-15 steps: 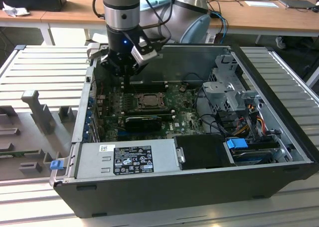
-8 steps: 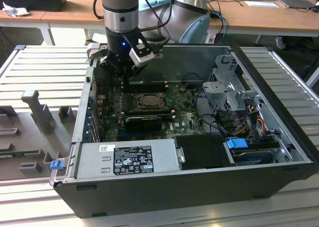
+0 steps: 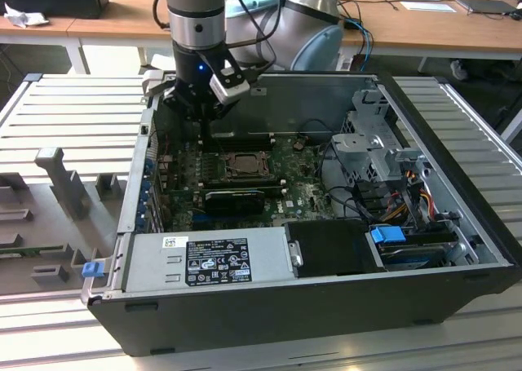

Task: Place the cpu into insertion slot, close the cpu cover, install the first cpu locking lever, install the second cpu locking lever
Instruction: 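Install the first cpu locking lever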

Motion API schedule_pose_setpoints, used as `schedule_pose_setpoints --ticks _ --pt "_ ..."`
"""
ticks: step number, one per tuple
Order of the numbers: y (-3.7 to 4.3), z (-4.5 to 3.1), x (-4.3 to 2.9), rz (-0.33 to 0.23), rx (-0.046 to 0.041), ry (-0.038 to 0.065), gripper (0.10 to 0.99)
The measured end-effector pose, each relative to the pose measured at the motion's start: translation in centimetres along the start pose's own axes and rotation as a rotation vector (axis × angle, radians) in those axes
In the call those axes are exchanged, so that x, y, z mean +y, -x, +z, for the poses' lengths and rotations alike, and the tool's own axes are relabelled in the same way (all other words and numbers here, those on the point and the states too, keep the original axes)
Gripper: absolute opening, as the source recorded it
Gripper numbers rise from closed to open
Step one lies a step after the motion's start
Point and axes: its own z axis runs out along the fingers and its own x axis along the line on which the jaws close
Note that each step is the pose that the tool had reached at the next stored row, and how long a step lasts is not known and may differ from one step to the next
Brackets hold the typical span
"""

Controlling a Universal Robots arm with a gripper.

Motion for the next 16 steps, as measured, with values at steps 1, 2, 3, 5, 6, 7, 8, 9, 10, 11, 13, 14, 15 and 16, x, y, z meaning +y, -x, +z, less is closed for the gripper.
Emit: schedule_pose_setpoints --ticks 1,2,3,5,6,7,8,9,10,11,13,14,15,16 --pt "0.01 0.03 0.10 0.000 0.0002 0.000 0.106" --pt "0.05 0.06 0.19 0.000 0.0010 0.001 0.106" --pt "0.11 0.08 0.21 0.000 0.0018 0.001 0.106" --pt "0.60 0.11 0.22 0.000 0.0044 0.001 0.106" --pt "0.85 0.12 0.20 0.000 0.0053 0.001 0.106" --pt "1.06 0.12 0.19 0.000 0.0058 0.001 0.106" --pt "1.44 0.12 0.16 0.000 0.0068 0.001 0.106" --pt "1.73 0.13 0.14 0.000 0.0069 0.001 0.106" --pt "1.96 0.14 0.12 0.000 0.0069 0.002 0.106" --pt "2.39 0.14 0.09 0.000 0.0069 0.001 0.106" --pt "3.32 0.16 0.02 0.000 0.0070 0.002 0.106" --pt "4.31 0.20 -0.05 0.000 0.0070 0.002 0.106" --pt "5.10 0.23 -0.11 0.000 0.0070 0.002 0.106" --pt "5.56 0.24 -0.14 0.000 0.0069 0.003 0.106"
